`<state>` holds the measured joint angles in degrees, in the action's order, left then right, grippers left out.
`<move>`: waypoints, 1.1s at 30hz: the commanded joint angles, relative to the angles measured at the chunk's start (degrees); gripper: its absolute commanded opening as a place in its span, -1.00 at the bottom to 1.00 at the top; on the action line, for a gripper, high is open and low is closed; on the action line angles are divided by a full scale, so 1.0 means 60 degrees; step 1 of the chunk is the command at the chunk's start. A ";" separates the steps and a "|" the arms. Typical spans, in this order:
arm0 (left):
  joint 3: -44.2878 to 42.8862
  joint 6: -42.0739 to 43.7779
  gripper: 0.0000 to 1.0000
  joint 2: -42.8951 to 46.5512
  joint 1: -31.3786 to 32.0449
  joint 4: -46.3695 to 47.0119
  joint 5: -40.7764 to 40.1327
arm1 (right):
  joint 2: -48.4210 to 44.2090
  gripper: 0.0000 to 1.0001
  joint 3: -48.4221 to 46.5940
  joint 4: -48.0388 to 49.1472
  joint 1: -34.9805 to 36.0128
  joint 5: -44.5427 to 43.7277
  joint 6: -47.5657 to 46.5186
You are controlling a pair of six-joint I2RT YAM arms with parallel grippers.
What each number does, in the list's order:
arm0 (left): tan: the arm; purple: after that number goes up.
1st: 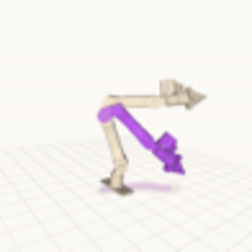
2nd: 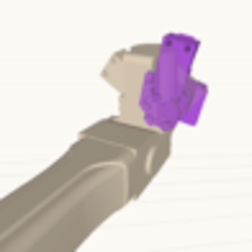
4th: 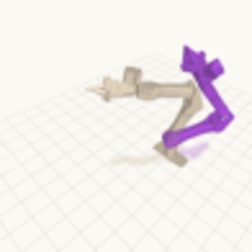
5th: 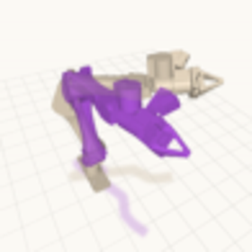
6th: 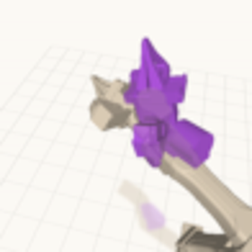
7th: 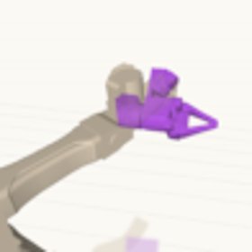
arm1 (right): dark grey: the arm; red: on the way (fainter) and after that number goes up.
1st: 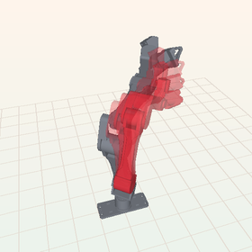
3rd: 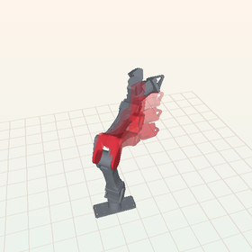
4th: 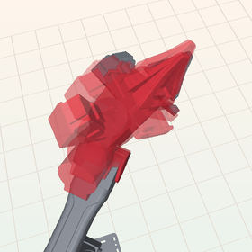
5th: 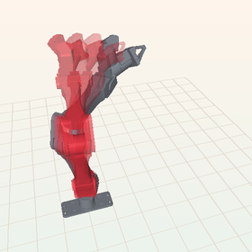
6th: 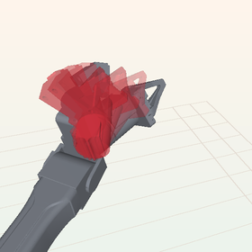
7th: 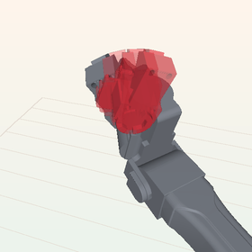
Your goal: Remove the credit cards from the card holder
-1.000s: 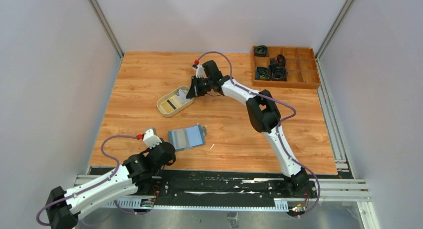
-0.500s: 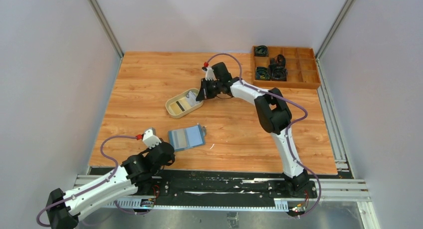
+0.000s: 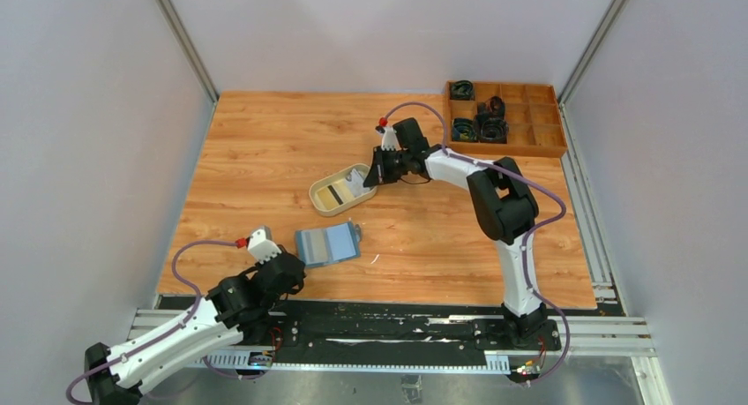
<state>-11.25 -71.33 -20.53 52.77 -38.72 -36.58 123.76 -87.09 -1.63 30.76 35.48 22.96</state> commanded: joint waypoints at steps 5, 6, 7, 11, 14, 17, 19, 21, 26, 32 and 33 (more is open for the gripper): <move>-0.0334 0.0408 -1.00 0.0062 -0.0075 -0.0375 -0.0125 | -0.0410 -1.00 0.0880 -0.0475 -0.0159 -0.1002 -0.0226; -0.0341 0.0488 -1.00 -0.0083 -0.0066 -0.0176 -0.0054 | -0.0476 -1.00 0.0954 -0.0476 -0.0172 -0.1063 -0.0227; -0.0351 0.0535 -1.00 -0.0224 -0.0065 -0.0052 0.0005 | -0.0536 -1.00 0.1015 -0.0478 -0.0187 -0.1109 -0.0229; -0.0409 0.0677 -1.00 -0.0880 -0.0067 0.0433 0.0179 | -0.0699 -1.00 0.1127 -0.0565 -0.0261 -0.1182 -0.0284; -0.0433 0.0812 -1.00 -0.1219 -0.0071 0.0826 0.0196 | -0.0833 -0.83 0.1171 -0.0697 -0.0311 -0.1300 -0.0364; -0.0509 0.0975 -1.00 -0.1725 -0.0065 0.1342 0.0240 | -0.1024 -0.57 0.1242 -0.0805 -0.0379 -0.1513 -0.0420; -0.0652 0.1131 -1.00 -0.2196 -0.0072 0.1541 0.0262 | -0.1136 -0.37 0.1251 -0.0935 -0.0423 -0.1686 -0.0488; -0.0844 0.1294 -1.00 -0.2659 -0.0069 0.1755 0.0274 | -0.1258 -0.21 0.1255 -0.1112 -0.0435 -0.1933 -0.0564; -0.1172 0.1648 -1.00 -0.3706 -0.0095 0.2870 0.0480 | -0.1491 -0.15 0.1289 -0.1613 -0.0517 -0.2341 -0.0708; -0.2091 0.2271 -1.00 -0.5384 -0.0107 0.3727 0.0849 | -0.1948 -0.15 0.1818 -0.1881 -0.0751 -0.2925 -0.0625; -0.2245 0.2386 -1.00 -0.5651 -0.0109 0.3836 0.0943 | -0.2072 -0.15 0.1925 -0.1926 -0.0823 -0.3006 -0.0568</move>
<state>-20.84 -60.77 -49.98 52.60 -21.23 -32.25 114.06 -78.54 -8.16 27.94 22.39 20.05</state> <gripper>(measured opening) 0.020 0.422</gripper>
